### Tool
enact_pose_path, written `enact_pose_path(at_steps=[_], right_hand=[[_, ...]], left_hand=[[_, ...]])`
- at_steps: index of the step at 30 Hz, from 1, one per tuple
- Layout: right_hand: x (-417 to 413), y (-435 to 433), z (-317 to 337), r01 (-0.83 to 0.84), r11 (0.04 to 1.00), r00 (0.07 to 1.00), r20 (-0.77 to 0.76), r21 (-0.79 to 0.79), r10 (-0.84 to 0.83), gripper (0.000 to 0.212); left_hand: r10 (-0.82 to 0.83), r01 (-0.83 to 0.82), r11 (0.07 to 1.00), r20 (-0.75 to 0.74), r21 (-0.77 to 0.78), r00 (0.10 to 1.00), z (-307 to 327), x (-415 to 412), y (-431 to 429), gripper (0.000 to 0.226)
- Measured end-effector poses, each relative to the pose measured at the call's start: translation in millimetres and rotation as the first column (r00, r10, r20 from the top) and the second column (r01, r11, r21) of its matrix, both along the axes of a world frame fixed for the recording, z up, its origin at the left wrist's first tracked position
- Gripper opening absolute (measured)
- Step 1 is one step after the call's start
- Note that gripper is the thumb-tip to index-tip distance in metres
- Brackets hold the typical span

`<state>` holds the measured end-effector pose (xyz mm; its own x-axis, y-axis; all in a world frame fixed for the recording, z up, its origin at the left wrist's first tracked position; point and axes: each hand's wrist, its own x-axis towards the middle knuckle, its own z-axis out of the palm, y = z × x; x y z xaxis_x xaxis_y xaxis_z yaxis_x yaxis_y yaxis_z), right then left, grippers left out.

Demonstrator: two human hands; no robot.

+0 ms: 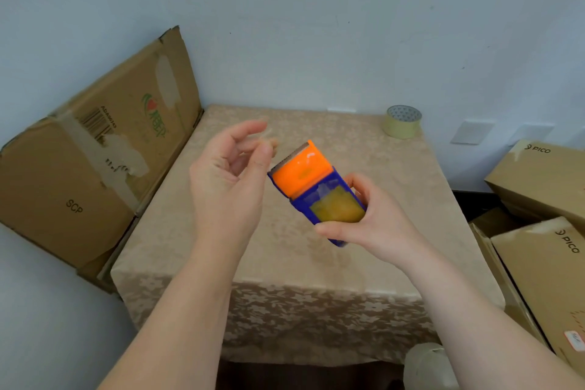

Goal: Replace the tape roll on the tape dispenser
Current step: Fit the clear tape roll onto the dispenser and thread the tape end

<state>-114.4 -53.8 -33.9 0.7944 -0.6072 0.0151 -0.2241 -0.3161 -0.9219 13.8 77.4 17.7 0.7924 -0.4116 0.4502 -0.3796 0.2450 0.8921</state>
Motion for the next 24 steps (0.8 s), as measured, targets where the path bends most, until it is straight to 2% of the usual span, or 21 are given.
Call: enact_pose_path(at_steps=[3, 5, 7, 10, 13, 15, 18, 21, 23, 24], right_hand=[[0, 1, 0, 0.072, 0.996, 0.997, 0.011, 0.055, -0.073, 0.043], [1, 3, 1, 0.12, 0.986, 0.992, 0.022, 0.113, -0.123, 0.038], [2, 1, 1, 0.178, 0.973, 0.983, 0.01, 0.145, -0.182, 0.047], [3, -1, -3, 0.228, 0.952, 0.973, -0.024, 0.203, -0.228, 0.056], [6, 2, -3, 0.28, 0.909, 0.958, -0.032, 0.307, -0.285, 0.04], [7, 0, -3, 0.276, 0.854, 0.947, 0.029, 0.44, -0.32, 0.022], [9, -6, -5, 0.246, 0.817, 0.942, 0.069, 0.521, -0.328, 0.022], [14, -13, -12, 0.317, 0.87, 0.937, 0.021, 0.377, -0.35, 0.023], [21, -16, -20, 0.372, 0.924, 0.928, -0.07, 0.088, -0.367, 0.034], [26, -16, -23, 0.384, 0.919, 0.91, -0.129, -0.095, -0.393, 0.04]], left_hand=[[0.058, -0.062, 0.991, 0.03, 0.12, 0.998, -12, 7, -5, 0.026], [0.1, -0.128, 0.964, 0.126, 0.234, 0.987, -20, 12, -7, 0.026], [0.107, -0.165, 0.925, 0.181, 0.342, 0.978, -27, 16, -8, 0.034], [0.041, -0.124, 0.848, 0.17, 0.516, 0.985, -35, 17, -11, 0.047], [-0.055, -0.107, 0.739, 0.217, 0.665, 0.975, -38, 16, -14, 0.062], [-0.055, -0.069, 0.724, 0.158, 0.686, 0.986, -37, 19, -15, 0.068], [-0.019, 0.02, 0.751, -0.008, 0.66, 1.0, -36, 25, -16, 0.071], [-0.03, 0.101, 0.75, -0.119, 0.654, 0.992, -38, 25, -16, 0.07], [-0.031, 0.159, 0.736, -0.201, 0.658, 0.979, -41, 26, -19, 0.066], [-0.027, 0.183, 0.728, -0.239, 0.661, 0.971, -43, 26, -20, 0.064]])
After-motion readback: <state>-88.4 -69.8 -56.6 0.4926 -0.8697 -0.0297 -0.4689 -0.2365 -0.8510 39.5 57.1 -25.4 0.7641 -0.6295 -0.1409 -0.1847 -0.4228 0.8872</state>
